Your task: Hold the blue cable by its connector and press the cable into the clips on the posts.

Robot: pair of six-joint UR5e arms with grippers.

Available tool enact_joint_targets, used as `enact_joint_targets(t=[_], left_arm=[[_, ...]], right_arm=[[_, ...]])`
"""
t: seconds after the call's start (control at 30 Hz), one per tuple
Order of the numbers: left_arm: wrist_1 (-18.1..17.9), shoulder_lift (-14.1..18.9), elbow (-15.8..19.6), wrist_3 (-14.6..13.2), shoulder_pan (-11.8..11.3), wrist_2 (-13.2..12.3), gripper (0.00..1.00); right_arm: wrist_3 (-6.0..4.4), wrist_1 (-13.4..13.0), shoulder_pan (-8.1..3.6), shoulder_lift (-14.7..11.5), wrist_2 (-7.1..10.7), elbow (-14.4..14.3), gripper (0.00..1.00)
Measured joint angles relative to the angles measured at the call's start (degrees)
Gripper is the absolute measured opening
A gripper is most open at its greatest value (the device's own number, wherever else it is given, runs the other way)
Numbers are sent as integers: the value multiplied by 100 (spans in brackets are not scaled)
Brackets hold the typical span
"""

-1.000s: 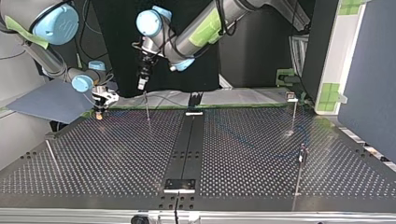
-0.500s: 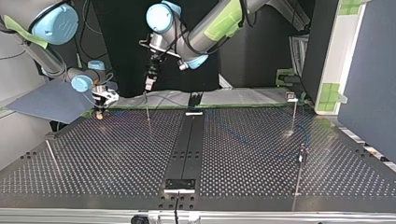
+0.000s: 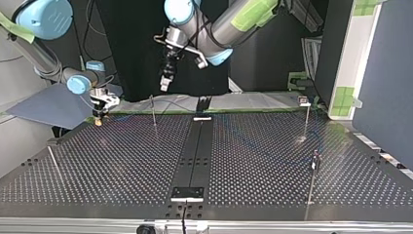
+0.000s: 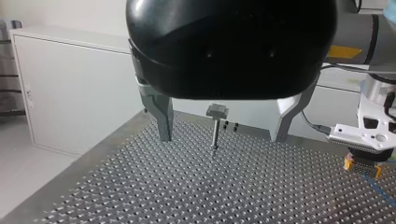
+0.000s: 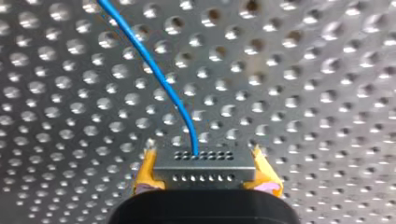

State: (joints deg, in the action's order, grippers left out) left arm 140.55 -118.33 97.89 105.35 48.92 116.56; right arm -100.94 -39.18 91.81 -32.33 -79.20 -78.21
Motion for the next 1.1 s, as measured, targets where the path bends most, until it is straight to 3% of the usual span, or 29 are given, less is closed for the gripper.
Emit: enact_joint_targets(t=[0.27, 0.47, 0.63, 0.8, 1.1], left_arm=[[-237, 479, 478, 91, -58, -57, 100], [-385, 807, 806, 152, -115, -113, 100], [-487, 1075, 1075, 194, -138, -111, 100], [-715, 1344, 1343, 295, -177, -43, 100], [-1197, 1830, 1833, 323, -317, 156, 100]], right_arm=[[-62, -310, 26, -340, 8, -322, 0], [-85, -615, 173, -647, -40, -630, 0], [-71, -851, 400, -928, -190, -910, 0], [8, -776, 678, -1212, -455, -1195, 0], [35, -828, 1196, -1731, -972, -1714, 0]])
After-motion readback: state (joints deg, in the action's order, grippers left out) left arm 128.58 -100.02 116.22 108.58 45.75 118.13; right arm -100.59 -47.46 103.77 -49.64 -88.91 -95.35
